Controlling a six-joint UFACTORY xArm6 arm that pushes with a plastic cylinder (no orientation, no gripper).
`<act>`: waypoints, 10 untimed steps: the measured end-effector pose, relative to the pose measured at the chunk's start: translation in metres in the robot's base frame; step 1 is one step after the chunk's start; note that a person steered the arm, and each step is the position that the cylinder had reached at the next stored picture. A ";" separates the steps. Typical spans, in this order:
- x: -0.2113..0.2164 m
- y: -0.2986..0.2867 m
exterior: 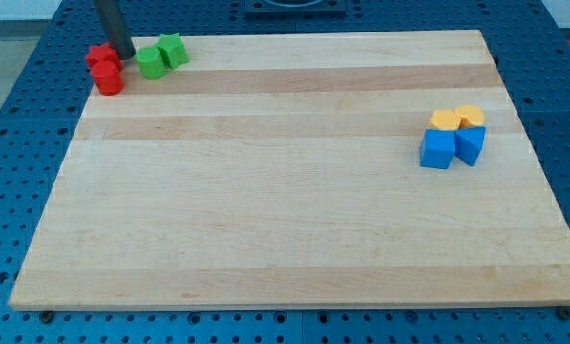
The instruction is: Move red blocks at center left of the board
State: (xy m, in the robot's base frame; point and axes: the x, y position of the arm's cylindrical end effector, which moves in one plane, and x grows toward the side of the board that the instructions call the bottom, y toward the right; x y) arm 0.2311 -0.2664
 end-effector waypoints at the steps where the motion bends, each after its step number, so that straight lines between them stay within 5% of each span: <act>1: -0.018 0.000; 4: -0.033 -0.039; 10: 0.048 -0.029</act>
State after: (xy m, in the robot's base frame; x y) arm 0.2789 -0.2957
